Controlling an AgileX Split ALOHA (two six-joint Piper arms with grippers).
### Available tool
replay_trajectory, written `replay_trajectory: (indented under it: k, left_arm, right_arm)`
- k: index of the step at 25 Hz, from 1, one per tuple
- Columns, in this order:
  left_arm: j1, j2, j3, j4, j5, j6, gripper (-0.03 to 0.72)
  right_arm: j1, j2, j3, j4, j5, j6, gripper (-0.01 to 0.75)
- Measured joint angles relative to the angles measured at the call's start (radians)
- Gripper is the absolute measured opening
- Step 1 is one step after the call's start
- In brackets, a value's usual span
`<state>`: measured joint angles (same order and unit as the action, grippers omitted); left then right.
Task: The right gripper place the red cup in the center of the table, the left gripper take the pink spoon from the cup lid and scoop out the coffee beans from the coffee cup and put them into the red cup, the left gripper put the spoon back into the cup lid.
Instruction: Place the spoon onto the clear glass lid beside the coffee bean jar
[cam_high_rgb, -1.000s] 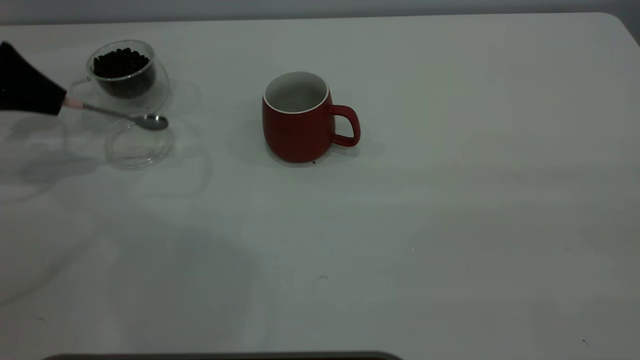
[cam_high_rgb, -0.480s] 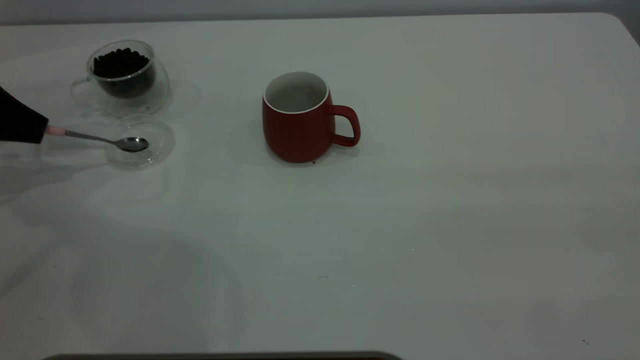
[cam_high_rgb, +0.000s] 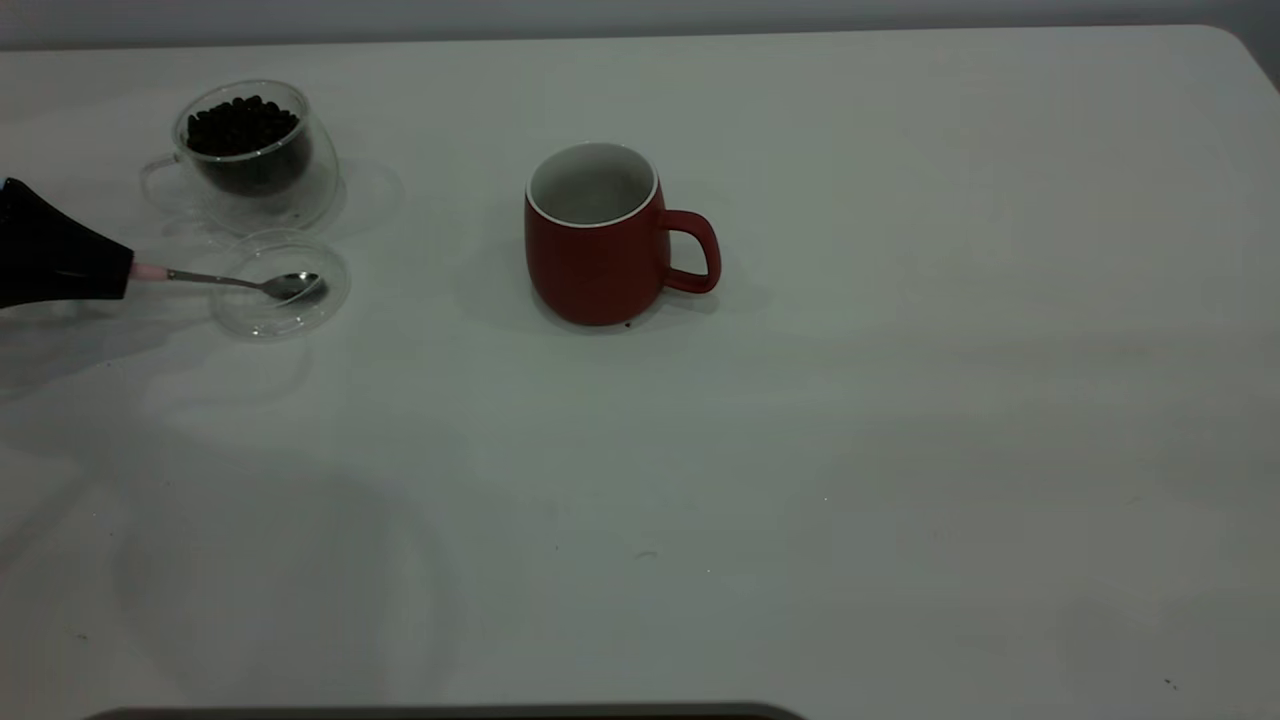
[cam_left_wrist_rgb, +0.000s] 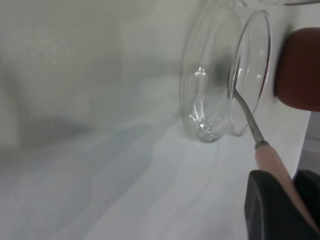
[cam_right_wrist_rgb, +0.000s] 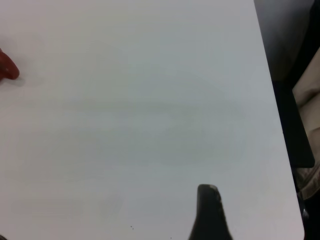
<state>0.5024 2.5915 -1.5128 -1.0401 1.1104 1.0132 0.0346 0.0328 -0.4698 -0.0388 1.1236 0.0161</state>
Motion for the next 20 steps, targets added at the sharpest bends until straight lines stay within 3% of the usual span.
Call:
replay_trajectory:
  k: [9,15,20]
  left_arm:
    - [0.000,0.000,0.000,-0.002,-0.004,0.003,0.147]
    - [0.000,0.000,0.000,-0.002,-0.004,0.003,0.296]
    - [0.000,0.000,0.000,-0.002,-0.003,0.003,0.357]
  right_arm:
    - [0.000,0.000,0.000,0.000,0.000,0.000,0.581]
    - [0.000,0.000,0.000,0.000,0.000,0.000,0.581]
    - [0.000,0.000,0.000,0.000,0.000,0.000,0.581]
